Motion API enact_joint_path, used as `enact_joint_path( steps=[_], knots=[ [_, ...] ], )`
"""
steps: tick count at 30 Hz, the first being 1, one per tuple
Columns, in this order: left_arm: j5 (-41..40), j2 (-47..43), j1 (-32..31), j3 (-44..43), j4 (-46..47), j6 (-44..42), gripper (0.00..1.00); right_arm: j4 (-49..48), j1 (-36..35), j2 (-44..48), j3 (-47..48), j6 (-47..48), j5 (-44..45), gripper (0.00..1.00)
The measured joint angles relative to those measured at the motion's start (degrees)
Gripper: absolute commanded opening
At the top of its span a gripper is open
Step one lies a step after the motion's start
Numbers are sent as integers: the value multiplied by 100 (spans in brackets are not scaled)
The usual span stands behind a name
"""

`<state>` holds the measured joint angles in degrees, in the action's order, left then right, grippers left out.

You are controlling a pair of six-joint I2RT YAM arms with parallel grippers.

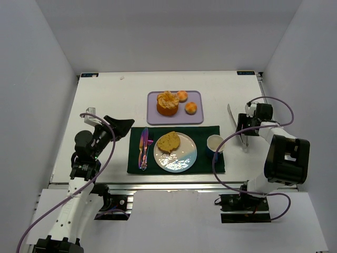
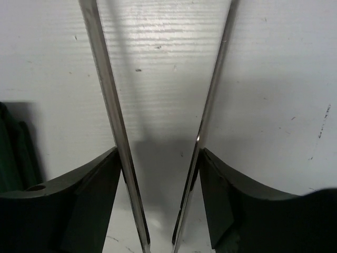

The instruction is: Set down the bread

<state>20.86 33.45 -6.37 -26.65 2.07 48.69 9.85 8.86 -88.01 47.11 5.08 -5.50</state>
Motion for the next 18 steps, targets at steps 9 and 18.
enact_joint_path(
  steps=[9,18],
  knots=[
    [2,-11,0,0,-127,-22,85,409,393,426,197,448,-562,89],
    [59,216,0,-4,-142,-79,84,1005,66,656,2332,247,-938,90]
  ],
)
